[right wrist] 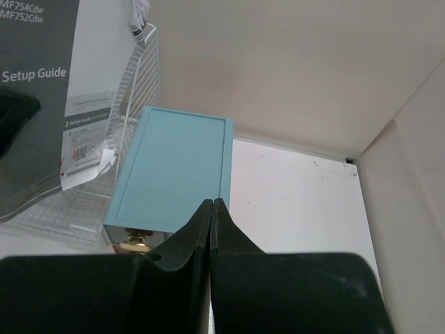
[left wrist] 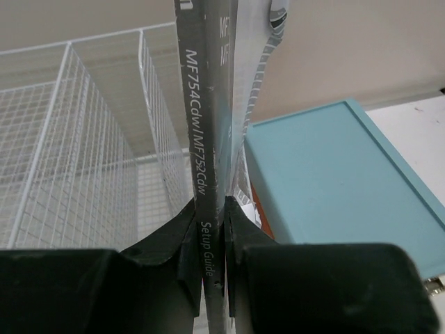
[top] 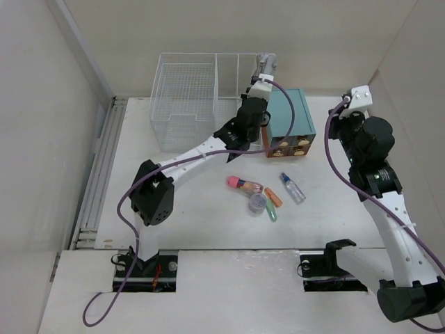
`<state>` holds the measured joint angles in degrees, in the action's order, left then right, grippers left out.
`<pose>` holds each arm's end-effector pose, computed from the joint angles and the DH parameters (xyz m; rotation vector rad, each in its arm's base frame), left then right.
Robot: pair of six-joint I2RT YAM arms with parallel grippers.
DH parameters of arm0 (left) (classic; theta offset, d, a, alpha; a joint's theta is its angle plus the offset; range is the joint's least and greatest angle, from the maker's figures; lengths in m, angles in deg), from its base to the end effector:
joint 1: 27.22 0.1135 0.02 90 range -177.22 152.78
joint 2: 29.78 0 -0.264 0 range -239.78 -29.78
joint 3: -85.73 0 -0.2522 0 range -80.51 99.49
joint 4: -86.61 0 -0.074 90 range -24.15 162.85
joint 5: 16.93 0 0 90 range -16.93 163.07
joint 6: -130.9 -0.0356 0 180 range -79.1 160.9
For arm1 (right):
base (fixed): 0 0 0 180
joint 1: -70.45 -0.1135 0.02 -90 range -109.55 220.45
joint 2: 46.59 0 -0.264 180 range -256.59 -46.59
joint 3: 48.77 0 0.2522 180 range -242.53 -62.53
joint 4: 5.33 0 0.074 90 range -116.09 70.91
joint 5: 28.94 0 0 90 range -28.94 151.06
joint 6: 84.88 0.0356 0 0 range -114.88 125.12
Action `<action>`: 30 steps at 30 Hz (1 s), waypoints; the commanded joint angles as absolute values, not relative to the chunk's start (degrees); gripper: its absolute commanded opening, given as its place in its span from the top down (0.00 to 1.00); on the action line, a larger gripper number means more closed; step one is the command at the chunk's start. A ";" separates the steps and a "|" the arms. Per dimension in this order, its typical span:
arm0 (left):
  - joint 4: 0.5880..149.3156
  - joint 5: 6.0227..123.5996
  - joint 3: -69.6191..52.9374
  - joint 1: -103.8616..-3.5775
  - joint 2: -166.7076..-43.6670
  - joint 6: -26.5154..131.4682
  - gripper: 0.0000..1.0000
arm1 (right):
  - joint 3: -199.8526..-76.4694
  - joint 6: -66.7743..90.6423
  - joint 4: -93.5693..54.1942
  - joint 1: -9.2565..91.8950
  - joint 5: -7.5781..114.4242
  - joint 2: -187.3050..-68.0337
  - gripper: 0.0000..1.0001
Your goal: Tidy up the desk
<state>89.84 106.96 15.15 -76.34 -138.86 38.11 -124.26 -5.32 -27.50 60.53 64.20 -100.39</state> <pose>0.3173 -0.3362 0.3709 0.2116 1.5076 -0.2007 0.2052 0.0339 0.4188 -0.2368 1.5615 -0.0504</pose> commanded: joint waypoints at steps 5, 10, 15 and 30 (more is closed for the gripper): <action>102.73 114.12 23.46 -75.91 -138.33 30.44 1.00 | -123.79 -4.02 -23.40 60.60 65.02 -99.76 1.00; 104.83 113.42 24.17 -73.98 -140.25 30.44 1.00 | -123.26 -4.55 -23.40 60.60 64.49 -100.29 1.00; 109.23 109.73 23.56 -71.52 -142.02 33.15 1.00 | -122.74 -4.55 -22.87 60.60 63.96 -100.81 1.00; 121.97 98.39 23.46 -67.21 -148.87 37.82 1.00 | -121.15 -5.69 -21.29 60.60 63.44 -104.85 1.00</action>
